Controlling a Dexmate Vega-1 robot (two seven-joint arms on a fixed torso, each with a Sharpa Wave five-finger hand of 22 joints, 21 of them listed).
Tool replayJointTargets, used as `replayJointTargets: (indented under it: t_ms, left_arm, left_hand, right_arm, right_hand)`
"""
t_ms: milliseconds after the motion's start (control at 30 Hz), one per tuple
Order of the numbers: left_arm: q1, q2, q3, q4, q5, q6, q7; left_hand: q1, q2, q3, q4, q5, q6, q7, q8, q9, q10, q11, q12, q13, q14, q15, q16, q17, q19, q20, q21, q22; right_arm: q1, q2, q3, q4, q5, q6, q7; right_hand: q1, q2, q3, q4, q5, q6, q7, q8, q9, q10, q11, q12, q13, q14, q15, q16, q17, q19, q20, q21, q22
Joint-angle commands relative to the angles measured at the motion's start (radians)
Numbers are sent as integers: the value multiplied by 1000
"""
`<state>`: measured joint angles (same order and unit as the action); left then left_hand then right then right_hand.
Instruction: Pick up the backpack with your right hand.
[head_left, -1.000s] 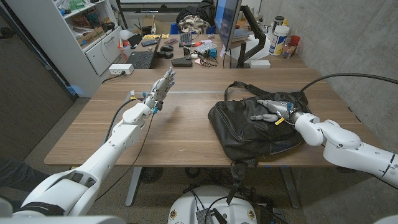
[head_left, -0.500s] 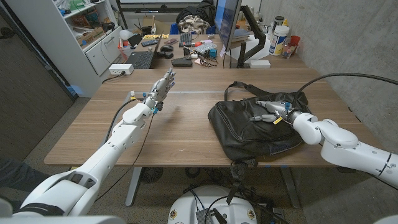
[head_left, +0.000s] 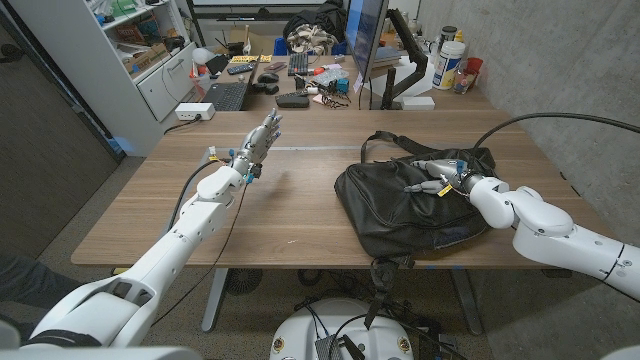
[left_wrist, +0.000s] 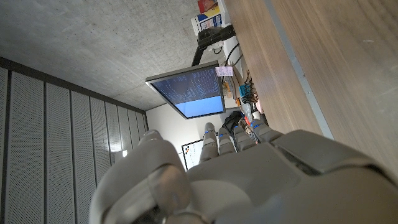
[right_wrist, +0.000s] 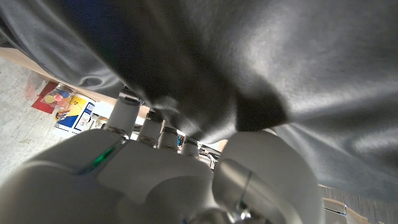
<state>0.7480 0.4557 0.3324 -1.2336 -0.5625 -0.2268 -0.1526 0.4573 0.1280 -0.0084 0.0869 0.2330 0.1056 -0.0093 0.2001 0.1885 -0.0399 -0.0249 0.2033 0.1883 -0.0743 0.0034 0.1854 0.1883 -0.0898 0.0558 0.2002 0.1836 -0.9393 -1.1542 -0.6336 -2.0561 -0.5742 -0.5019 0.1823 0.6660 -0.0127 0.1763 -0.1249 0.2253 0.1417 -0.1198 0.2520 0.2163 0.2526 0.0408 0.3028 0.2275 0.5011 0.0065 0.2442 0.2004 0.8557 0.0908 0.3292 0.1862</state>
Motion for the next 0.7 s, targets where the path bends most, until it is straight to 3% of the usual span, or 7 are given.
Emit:
replayJointTargets:
  t_ms: [33, 300, 467, 500, 533, 600, 700]
  left_arm:
    - [11, 2, -3, -16, -2, 2, 16]
    - [17, 8, -4, -31, 0, 9, 27]
    - [18, 7, -4, -33, -1, 8, 28]
    - [18, 7, -4, -33, -1, 8, 28]
    - [19, 7, -5, -33, -2, 8, 29]
    - [19, 6, -5, -30, -3, 6, 29]
    - [20, 4, -6, -27, -5, 4, 29]
  left_hand:
    - [7, 5, -8, 3, -4, 7, 1, 3, 2, 2, -2, 5, 5, 2, -2, 9, 2, 0, 5, 8, 3]
    - [7, 5, -8, 3, -4, 8, 1, 3, 2, 3, -3, 5, 5, 2, -2, 9, 2, 1, 5, 8, 3]
    - [8, 5, -8, 3, -4, 8, 0, 2, 2, 3, -3, 5, 5, 3, -3, 9, 2, 0, 6, 8, 3]
    - [8, 6, -8, 3, -4, 9, 0, 3, 2, 3, -3, 5, 5, 3, -3, 9, 2, 1, 6, 8, 3]
    - [8, 6, -8, 3, -4, 9, 1, 3, 2, 3, -2, 5, 5, 2, -3, 9, 2, 1, 6, 8, 3]
    - [8, 6, -8, 3, -5, 9, 1, 3, 2, 3, -3, 5, 5, 2, -3, 9, 2, 0, 6, 8, 3]
    - [8, 6, -8, 3, -5, 10, 2, 3, 2, 4, -4, 5, 5, 2, -2, 9, 2, 0, 6, 8, 3]
  right_arm:
    - [7, 21, -14, 29, -26, 6, -10]
    - [-3, 32, -11, 45, -29, 23, -52]
    - [-6, 41, -9, 51, -33, 27, -74]
    - [-10, 42, -5, 54, -28, 34, -88]
    - [-14, 44, -1, 57, -22, 41, -102]
    - [-19, 46, 5, 62, -16, 53, -124]
    - [-18, 48, 5, 65, -20, 56, -133]
  right_hand:
    - [75, 20, 65, -39, -10, 51, -18, 25, 16, 51, -24, 30, 13, 70, -32, 25, 19, 105, -88, 19, 2]
    - [152, 61, 81, -28, -22, 150, -61, 76, 56, 156, -67, 96, 48, 162, -105, 68, 63, 186, -161, 38, 6]
    - [229, 90, 83, -33, -29, 240, -68, 132, 102, 253, -130, 170, 98, 250, -157, 131, 124, 224, -218, 52, 11]
    - [251, 102, 80, -30, -31, 270, -62, 154, 123, 287, -138, 200, 122, 267, -176, 151, 152, 230, -226, 57, 14]
    - [272, 105, 80, -33, -31, 301, -56, 173, 138, 324, -172, 227, 140, 296, -188, 167, 165, 243, -237, 65, 17]
    - [301, 113, 78, -33, -31, 340, -49, 202, 163, 384, -207, 272, 173, 348, -221, 190, 187, 259, -260, 80, 22]
    - [332, 113, 72, -32, -33, 374, -38, 232, 194, 423, -233, 313, 216, 400, -236, 209, 215, 274, -276, 99, 26]
